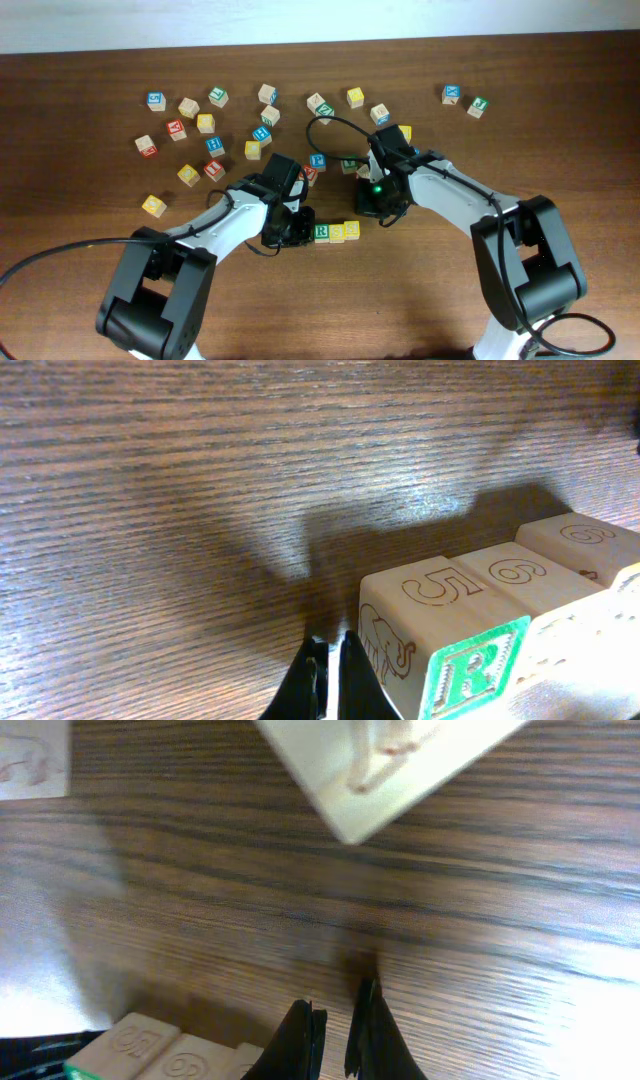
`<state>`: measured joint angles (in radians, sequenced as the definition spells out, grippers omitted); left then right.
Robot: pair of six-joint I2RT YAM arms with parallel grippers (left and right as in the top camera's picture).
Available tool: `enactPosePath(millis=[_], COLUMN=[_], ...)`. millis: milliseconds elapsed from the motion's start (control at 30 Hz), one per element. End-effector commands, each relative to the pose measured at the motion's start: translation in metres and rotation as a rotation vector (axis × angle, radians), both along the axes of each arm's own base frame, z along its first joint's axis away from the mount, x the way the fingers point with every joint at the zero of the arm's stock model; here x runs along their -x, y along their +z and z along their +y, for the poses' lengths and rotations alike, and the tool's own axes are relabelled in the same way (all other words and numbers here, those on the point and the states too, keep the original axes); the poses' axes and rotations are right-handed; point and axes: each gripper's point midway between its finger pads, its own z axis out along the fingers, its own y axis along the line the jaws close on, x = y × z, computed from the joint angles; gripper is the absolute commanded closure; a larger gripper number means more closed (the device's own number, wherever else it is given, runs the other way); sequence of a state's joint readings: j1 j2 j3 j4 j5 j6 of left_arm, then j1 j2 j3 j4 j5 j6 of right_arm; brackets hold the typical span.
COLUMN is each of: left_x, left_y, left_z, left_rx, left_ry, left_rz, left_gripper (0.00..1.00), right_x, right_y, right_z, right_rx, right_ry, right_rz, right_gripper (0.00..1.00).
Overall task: Spell out RSS
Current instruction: 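Hold both grippers against the row ends to align the blocks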
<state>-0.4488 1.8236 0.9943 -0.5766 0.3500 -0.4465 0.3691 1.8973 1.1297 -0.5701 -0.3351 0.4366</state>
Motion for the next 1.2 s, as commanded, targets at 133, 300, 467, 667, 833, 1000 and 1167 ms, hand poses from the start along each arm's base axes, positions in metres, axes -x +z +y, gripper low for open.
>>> enactPosePath(millis=[133, 300, 467, 667, 833, 1000, 1167], left_x=[0.006, 0.006, 0.006, 0.005, 0.005, 0.004, 0.003], left_y=[-0.014, -0.014, -0.014, -0.014, -0.014, -0.014, -0.014], left_z=[0.012, 0.012, 0.012, 0.012, 0.012, 0.011, 0.011], left_rx=[-0.074, -0.074, -0.074, -0.073, -0.073, -0.069, -0.068], left_ry=[0.014, 0.014, 0.014, 0.017, 0.017, 0.017, 0.017], left_rz=[0.026, 0.025, 0.025, 0.024, 0.022, 0.016, 0.014], left_gripper=[1.00, 1.00, 1.00, 1.00, 1.00, 1.00, 1.00], right_x=[0.017, 0.022, 0.022, 0.021, 0.025, 0.026, 0.028], right_y=[-0.006, -0.007, -0.005, -0.005, -0.006, -0.006, -0.006], right_z=[0.013, 0.011, 0.015, 0.017, 0.016, 0.016, 0.016], right_rx=[-0.076, -0.068, -0.093, -0.091, -0.085, -0.083, -0.083], right_ry=[0.038, 0.038, 0.102, 0.110, 0.138, 0.154, 0.175], right_rz=[0.075, 0.098, 0.068, 0.061, 0.065, 0.062, 0.058], right_gripper=[0.94, 0.94, 0.95, 0.95, 0.95, 0.95, 0.96])
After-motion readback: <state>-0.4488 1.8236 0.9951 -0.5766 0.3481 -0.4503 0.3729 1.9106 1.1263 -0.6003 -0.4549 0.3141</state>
